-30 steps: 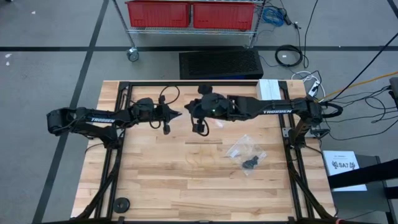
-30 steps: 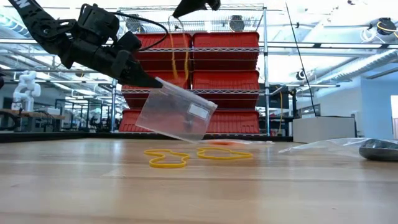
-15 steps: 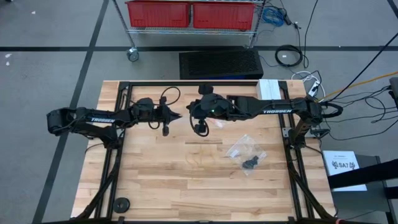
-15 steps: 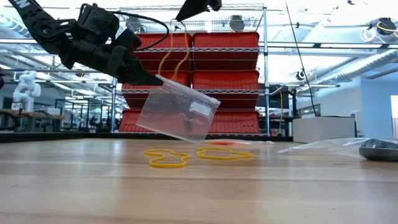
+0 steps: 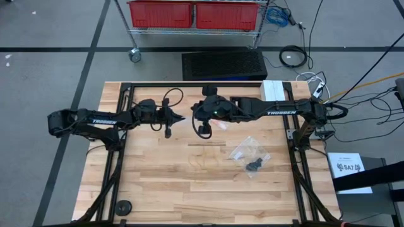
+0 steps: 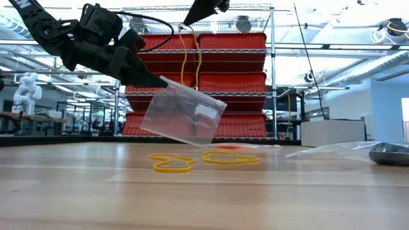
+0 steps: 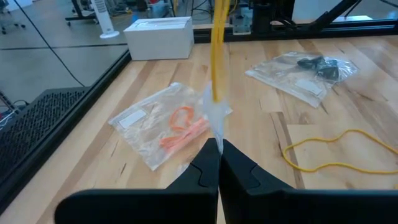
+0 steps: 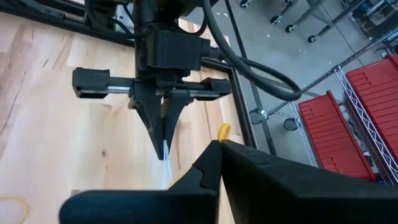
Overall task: Sort rubber bands
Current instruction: Put the yellow rubber band into the open transparent zip bag
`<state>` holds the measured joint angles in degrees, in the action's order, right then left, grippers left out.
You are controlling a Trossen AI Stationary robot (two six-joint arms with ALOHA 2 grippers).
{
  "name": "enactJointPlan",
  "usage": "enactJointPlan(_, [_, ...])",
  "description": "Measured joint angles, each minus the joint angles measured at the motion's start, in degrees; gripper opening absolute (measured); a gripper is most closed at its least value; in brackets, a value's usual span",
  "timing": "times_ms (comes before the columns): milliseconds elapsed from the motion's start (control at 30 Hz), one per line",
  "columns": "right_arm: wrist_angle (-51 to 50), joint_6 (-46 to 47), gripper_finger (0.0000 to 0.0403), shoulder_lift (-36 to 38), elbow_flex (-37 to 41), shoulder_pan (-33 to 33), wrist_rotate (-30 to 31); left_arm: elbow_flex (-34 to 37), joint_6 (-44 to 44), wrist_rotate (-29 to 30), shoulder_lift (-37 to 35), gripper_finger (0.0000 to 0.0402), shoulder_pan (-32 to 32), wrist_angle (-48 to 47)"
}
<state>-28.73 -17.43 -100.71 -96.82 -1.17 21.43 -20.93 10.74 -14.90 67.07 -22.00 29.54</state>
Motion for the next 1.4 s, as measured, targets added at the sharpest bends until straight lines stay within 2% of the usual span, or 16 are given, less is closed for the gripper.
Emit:
enactJointPlan(333, [-2.10,0.28,0.0000,0.00,0.00,0.00,-0.57,0.00,-0.09,-0.11,0.00,0.0002,0.00,-0.02])
enactJointPlan(533, [-5.26,3.53,0.0000,0.00,0.00,-0.11,-0.96,0.00,-0.07,-0.23,0.00,0.0002,0.00,-0.02])
enactJointPlan(900, [-6.64,6.99,0.0000,-3.81,0.00,-1.54,-6.75,-0.01,0.00,-0.31,0.00,0.0002,0.02,-0.01])
enactJointPlan(1100, [-7.95,8.96,0.0000,-6.28,0.09,-2.93,-7.04,0.00,0.00,-0.31,0.00,0.0002,0.02,-0.02])
enactJointPlan(1400, [-9.22,10.82,0.0000,-9.98,0.09,-4.52,-12.49,0.00,0.11,-0.44,-0.02,0.0002,0.79,0.09])
